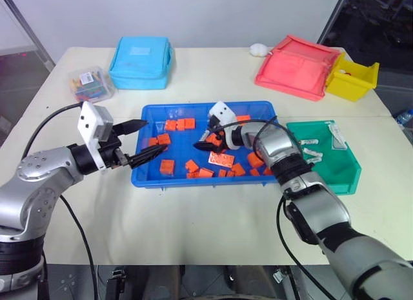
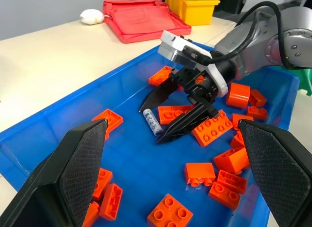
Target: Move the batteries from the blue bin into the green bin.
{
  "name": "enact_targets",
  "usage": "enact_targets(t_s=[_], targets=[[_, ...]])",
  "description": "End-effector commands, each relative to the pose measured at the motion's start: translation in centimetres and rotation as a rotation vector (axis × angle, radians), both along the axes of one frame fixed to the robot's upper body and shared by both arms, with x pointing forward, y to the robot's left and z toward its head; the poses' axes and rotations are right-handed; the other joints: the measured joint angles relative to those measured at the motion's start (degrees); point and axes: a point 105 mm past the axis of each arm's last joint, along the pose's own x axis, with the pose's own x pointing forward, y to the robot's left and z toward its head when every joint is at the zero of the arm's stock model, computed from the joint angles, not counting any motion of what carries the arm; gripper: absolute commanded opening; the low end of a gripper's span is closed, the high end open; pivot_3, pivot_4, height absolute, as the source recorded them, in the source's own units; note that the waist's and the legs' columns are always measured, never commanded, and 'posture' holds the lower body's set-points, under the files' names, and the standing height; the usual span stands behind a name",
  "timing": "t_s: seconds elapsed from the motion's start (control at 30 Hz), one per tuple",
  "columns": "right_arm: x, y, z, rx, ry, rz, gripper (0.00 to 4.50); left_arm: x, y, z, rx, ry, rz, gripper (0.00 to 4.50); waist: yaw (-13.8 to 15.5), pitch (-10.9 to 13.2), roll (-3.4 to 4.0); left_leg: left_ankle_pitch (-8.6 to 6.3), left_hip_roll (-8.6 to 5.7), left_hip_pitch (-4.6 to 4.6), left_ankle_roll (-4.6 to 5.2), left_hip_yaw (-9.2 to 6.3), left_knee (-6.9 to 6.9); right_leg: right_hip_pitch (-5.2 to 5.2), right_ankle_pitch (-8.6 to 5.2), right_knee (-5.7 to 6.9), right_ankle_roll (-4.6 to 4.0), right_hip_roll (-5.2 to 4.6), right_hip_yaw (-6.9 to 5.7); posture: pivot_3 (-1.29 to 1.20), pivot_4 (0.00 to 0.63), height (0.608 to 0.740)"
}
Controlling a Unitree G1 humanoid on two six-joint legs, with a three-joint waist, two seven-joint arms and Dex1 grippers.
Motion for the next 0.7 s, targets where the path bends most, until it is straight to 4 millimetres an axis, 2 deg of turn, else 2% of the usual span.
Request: enact_targets(t_s=[0.03,0.1,0.4,0.47,0.6,0.7], targets=[[0.3,0.4,1.0,0.0,-0.038,0.022,3.21,-0.4,0.0,1.2,-0.008,-0.055,0.0,4.5,0.02,0.0,0.0,0.0,0.0,0.0,0.0,0.0,0.0,0.01,0.0,0.0,0.0,0.0,0.0,0.0,0.15,0.74],[0.3,0.4,0.9,-0.006,-0.037,0.026,2.23,-0.4,0.1,1.2,-0.009,-0.056,0.003,4.5,0.02,0.0,0.0,0.0,0.0,0.0,0.0,0.0,0.0,0.01,0.0,0.0,0.0,-0.01,0.0,0.0,0.15,0.74],[0.6,0.3,1.7,-0.014,-0.064,0.023,2.19,-0.3,0.0,1.1,-0.015,-0.059,0.006,4.5,0.02,0.0,0.0,0.0,0.0,0.01,0.0,0.0,0.0,0.01,0.0,0.01,0.0,-0.01,0.0,0.0,0.15,0.74],[0.9,0.3,2.9,-0.002,-0.095,0.019,2.19,-0.3,0.0,1.1,-0.016,-0.06,0.007,4.5,0.03,0.0,0.0,0.0,0.0,0.01,-0.01,0.0,0.0,0.01,0.0,0.01,0.0,-0.01,0.0,0.0,0.15,0.74],[1.6,0.2,6.7,0.043,-0.179,0.007,2.19,-0.3,-0.1,1.1,-0.019,-0.061,0.004,4.5,-0.03,0.01,0.01,0.01,0.0,0.01,-0.01,0.01,0.0,-0.02,0.0,0.02,0.0,-0.01,0.0,0.0,0.15,0.74],[1.8,-0.7,9.6,0.077,-0.231,-0.01,2.19,-0.4,-0.3,1.1,-0.027,-0.059,-0.009,4.5,0.04,0.01,0.01,0.0,0.0,0.01,-0.01,0.0,-0.01,-0.02,0.0,0.02,0.0,-0.01,0.0,0.0,0.15,0.74]])
